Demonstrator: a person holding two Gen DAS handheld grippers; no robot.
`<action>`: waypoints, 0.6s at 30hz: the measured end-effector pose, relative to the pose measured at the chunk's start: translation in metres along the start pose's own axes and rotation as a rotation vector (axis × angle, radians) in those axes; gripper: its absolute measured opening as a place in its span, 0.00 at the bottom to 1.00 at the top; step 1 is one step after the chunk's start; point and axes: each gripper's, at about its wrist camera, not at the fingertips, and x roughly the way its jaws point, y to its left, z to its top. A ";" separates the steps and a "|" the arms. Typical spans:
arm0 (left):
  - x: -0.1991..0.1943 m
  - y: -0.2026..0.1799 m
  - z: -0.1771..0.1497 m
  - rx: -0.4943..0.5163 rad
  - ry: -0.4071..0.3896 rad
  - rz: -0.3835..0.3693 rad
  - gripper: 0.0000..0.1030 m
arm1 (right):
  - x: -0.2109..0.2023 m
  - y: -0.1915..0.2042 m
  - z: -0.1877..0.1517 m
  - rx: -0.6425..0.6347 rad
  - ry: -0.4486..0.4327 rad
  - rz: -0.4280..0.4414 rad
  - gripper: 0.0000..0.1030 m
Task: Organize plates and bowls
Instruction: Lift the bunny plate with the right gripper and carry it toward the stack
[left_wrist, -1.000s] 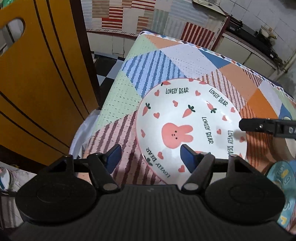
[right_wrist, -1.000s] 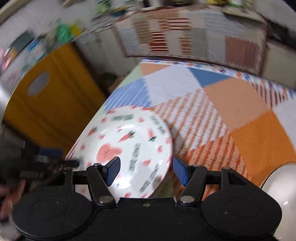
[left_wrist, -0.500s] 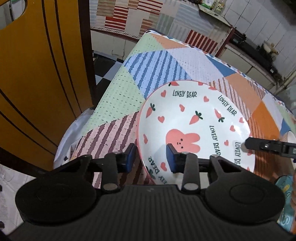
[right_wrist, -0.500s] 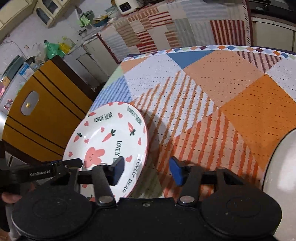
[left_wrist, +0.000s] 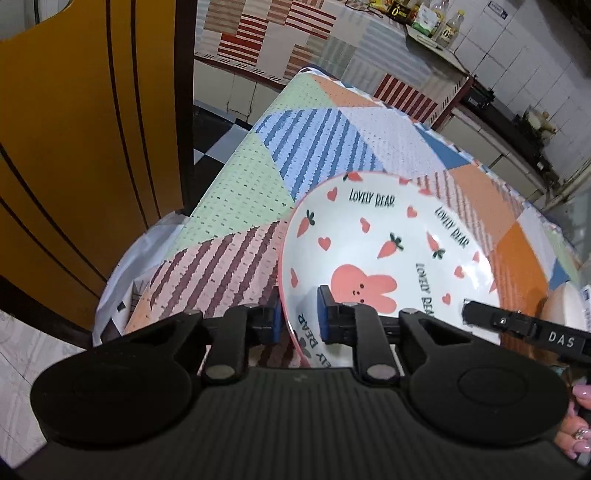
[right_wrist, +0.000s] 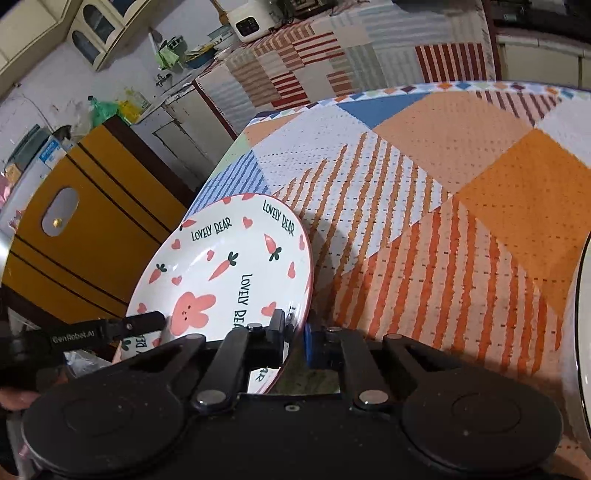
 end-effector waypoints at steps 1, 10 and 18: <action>-0.003 0.000 0.001 0.007 0.008 -0.008 0.16 | -0.003 -0.001 0.000 0.007 -0.002 0.012 0.14; -0.066 -0.032 -0.018 0.190 0.004 -0.030 0.15 | -0.054 0.001 -0.022 -0.056 0.010 0.089 0.16; -0.138 -0.062 -0.031 0.265 0.006 -0.119 0.15 | -0.129 0.015 -0.040 -0.113 -0.019 0.137 0.18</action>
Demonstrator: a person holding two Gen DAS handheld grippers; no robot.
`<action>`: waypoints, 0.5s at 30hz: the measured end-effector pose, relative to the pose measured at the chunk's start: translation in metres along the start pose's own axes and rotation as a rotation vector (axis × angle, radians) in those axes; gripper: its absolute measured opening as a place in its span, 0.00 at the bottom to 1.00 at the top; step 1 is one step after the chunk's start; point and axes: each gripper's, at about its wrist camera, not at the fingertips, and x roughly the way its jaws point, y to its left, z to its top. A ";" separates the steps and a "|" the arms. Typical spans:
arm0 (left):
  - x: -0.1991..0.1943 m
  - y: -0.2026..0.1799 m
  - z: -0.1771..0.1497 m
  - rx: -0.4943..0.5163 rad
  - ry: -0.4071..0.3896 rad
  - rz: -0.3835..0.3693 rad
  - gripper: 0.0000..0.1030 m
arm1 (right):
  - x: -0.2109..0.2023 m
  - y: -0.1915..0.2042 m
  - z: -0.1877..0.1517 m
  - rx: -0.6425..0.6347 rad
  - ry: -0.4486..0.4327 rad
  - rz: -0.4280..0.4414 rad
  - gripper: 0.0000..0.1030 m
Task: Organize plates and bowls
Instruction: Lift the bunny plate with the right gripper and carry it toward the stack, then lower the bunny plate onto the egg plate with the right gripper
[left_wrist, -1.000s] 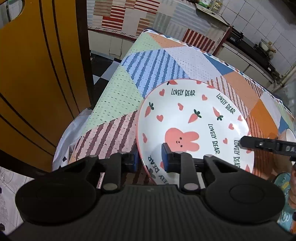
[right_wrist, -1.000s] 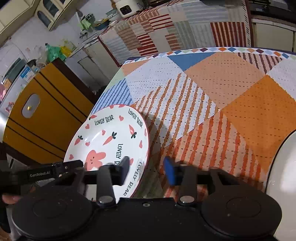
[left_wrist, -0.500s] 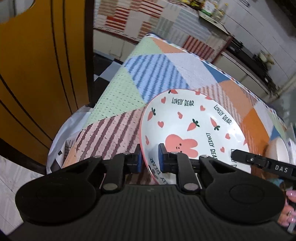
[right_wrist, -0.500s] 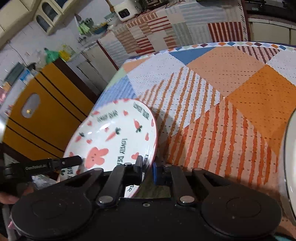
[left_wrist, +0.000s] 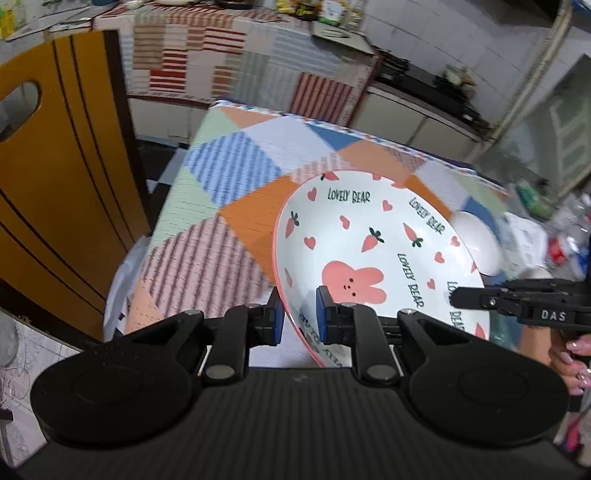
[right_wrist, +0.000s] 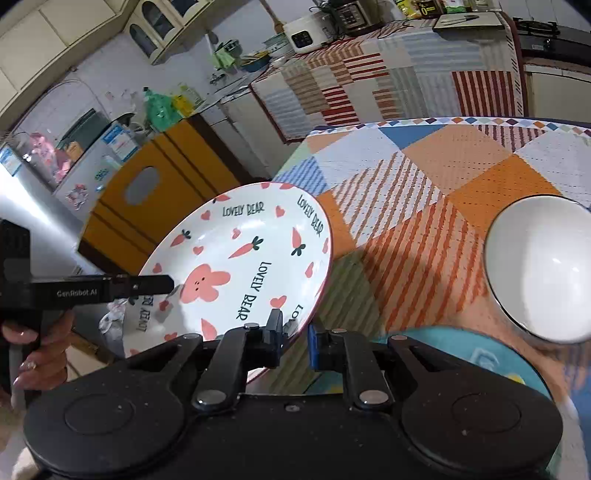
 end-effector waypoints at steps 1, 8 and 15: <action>-0.008 -0.007 -0.002 0.027 -0.011 -0.014 0.16 | -0.009 0.003 -0.002 -0.005 -0.006 0.001 0.18; -0.047 -0.049 -0.015 0.087 -0.031 -0.073 0.15 | -0.068 0.008 -0.018 0.008 -0.030 0.020 0.18; -0.058 -0.082 -0.030 0.111 -0.003 -0.141 0.15 | -0.117 0.007 -0.044 0.019 -0.049 0.000 0.18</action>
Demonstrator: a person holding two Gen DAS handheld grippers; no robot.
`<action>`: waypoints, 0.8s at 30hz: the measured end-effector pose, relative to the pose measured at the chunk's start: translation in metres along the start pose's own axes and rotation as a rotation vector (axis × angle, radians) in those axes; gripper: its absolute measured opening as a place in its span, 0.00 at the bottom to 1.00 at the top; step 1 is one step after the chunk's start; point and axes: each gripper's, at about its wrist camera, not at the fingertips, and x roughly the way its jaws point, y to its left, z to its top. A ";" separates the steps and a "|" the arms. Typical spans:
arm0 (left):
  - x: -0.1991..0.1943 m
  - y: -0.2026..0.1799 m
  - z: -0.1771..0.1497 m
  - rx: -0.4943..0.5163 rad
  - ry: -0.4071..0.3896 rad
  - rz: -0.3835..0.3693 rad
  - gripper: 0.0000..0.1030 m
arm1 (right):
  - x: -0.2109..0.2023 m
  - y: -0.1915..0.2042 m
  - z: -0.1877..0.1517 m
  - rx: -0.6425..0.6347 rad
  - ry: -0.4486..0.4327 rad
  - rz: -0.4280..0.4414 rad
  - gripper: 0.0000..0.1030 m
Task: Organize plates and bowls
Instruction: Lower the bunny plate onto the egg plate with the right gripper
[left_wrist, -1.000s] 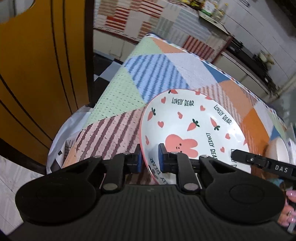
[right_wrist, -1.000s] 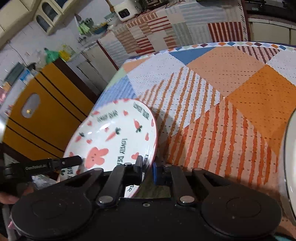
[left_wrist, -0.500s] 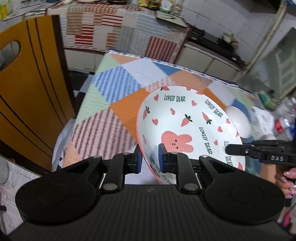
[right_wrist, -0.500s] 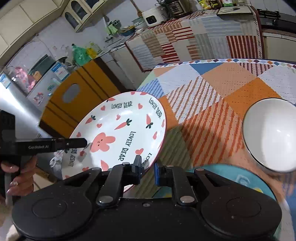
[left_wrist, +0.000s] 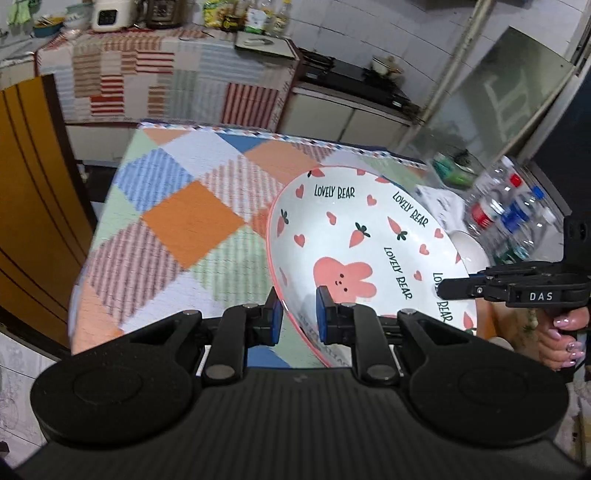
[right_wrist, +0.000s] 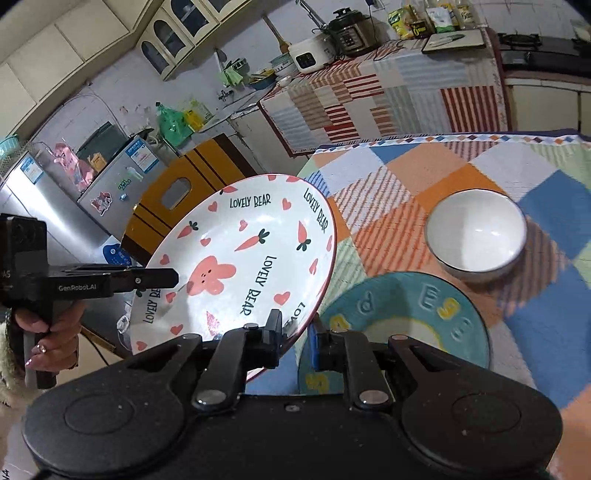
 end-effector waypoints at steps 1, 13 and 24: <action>0.001 -0.004 -0.001 -0.002 0.005 -0.010 0.15 | -0.005 -0.001 -0.003 -0.001 -0.003 -0.002 0.18; 0.041 -0.052 -0.024 0.016 0.115 -0.021 0.15 | -0.030 -0.043 -0.031 0.031 0.022 -0.048 0.18; 0.078 -0.044 -0.036 -0.037 0.132 -0.045 0.15 | -0.019 -0.071 -0.052 0.093 0.052 -0.057 0.19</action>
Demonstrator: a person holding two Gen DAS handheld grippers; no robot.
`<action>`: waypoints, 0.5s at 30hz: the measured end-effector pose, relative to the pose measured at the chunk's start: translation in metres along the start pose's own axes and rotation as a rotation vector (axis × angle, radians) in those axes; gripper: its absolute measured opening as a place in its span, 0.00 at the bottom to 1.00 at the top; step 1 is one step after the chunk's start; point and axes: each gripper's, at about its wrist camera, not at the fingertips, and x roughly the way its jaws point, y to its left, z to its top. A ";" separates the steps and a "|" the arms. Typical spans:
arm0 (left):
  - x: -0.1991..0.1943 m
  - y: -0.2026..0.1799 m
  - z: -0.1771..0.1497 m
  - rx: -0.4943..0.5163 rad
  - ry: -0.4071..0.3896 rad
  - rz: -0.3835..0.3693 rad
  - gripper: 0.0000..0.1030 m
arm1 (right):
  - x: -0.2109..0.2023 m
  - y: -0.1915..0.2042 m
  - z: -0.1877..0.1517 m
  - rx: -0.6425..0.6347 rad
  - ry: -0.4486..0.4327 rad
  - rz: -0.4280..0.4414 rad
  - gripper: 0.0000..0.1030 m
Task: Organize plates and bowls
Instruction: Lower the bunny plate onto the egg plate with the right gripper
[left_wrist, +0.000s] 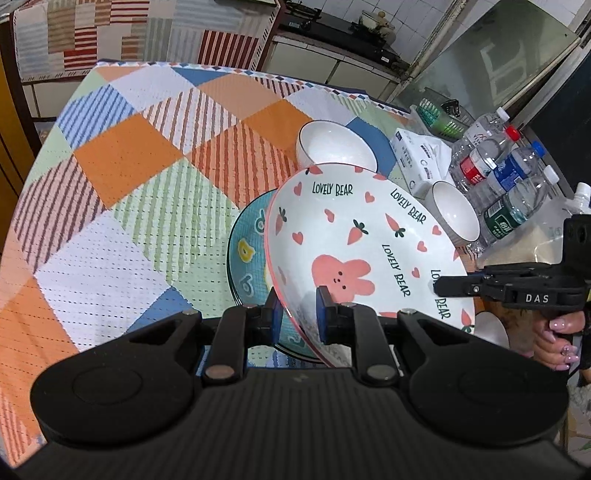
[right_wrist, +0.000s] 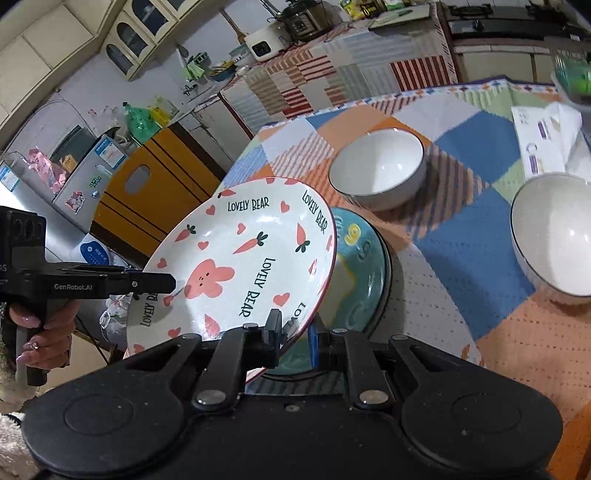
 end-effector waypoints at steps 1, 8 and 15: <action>0.003 0.002 -0.001 -0.009 -0.001 -0.001 0.15 | 0.002 -0.002 -0.001 0.003 0.004 -0.002 0.19; 0.023 0.013 -0.004 -0.060 0.009 0.011 0.15 | 0.017 -0.007 -0.007 0.016 0.034 -0.021 0.19; 0.040 0.021 -0.004 -0.067 0.037 0.034 0.15 | 0.026 -0.009 -0.007 0.004 0.050 -0.052 0.19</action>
